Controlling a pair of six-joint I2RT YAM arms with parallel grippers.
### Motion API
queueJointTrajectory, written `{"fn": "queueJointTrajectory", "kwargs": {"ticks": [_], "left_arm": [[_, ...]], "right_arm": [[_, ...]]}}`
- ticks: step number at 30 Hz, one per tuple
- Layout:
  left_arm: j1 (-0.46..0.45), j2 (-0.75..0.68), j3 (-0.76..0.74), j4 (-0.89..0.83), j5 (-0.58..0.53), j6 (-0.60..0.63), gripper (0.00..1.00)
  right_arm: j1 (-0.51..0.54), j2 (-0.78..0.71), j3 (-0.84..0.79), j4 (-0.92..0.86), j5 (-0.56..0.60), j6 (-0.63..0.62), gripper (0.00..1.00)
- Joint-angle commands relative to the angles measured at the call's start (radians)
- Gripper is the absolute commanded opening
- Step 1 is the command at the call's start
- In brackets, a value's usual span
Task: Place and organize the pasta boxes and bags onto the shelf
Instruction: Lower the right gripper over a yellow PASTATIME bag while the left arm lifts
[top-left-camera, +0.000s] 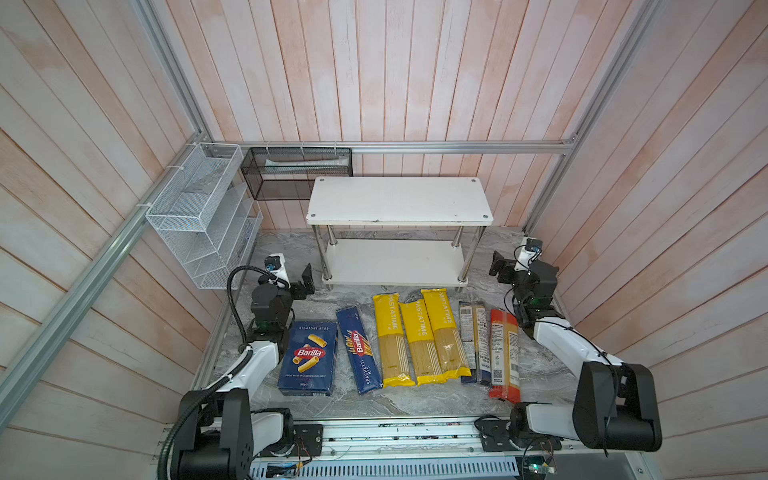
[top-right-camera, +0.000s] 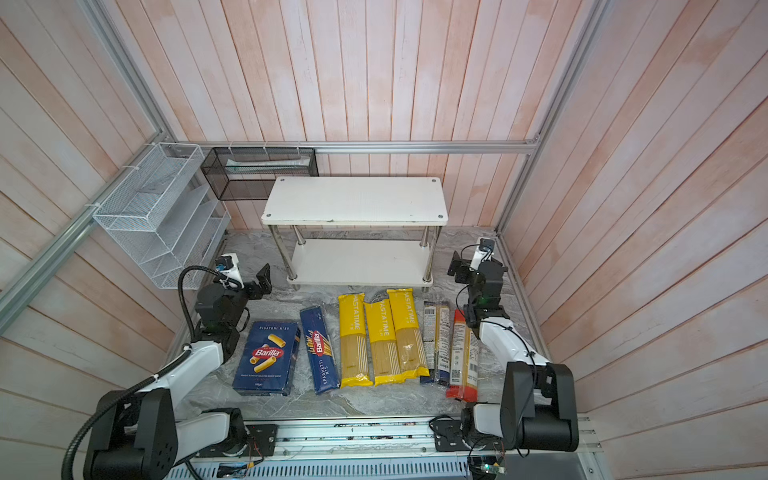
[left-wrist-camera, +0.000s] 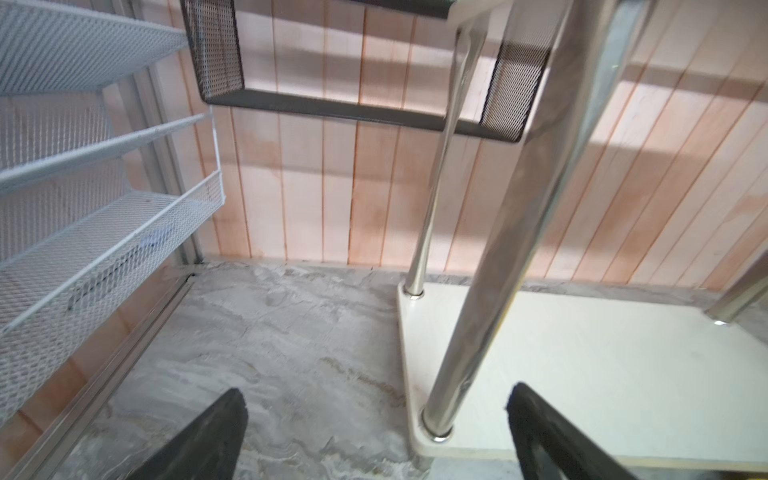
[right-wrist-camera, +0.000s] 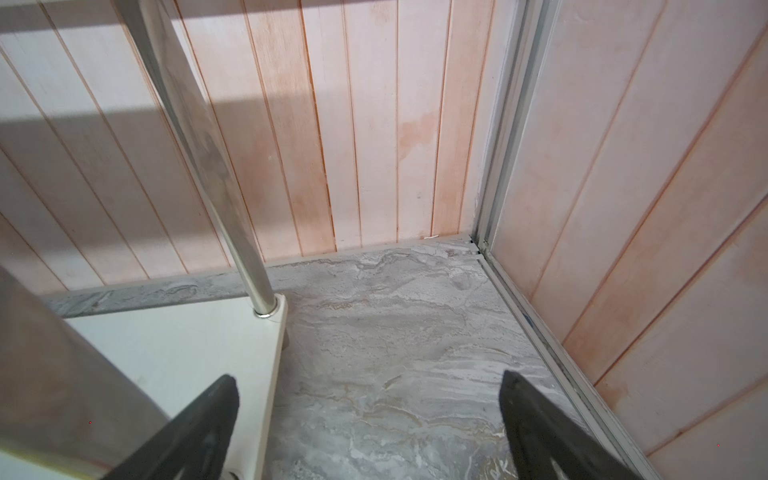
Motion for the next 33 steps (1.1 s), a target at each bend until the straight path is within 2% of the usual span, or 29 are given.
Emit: {"fn": "queueJointTrajectory", "kwargs": {"ticks": [1, 6, 12, 22, 33], "left_arm": [[-0.065, -0.059, 0.066, -0.298, 0.055, -0.075, 1.0], [-0.134, -0.166, 0.066, -0.422, 0.152, -0.15, 1.0], [-0.189, -0.255, -0.062, -0.374, 0.151, -0.136, 1.0], [-0.194, -0.222, -0.192, -0.244, 0.156, -0.08, 1.0], [-0.195, -0.202, -0.181, -0.243, 0.178, -0.048, 1.0]], "right_arm": [[0.087, -0.019, 0.057, -0.437, 0.055, 0.06, 0.98], [0.271, -0.082, 0.087, -0.622, 0.095, 0.116, 0.98], [0.439, -0.123, 0.067, -0.719, 0.16, 0.2, 0.98], [0.488, -0.051, -0.034, -0.708, 0.092, 0.242, 0.94], [0.54, 0.04, -0.061, -0.701, 0.046, 0.269, 0.93]]}}
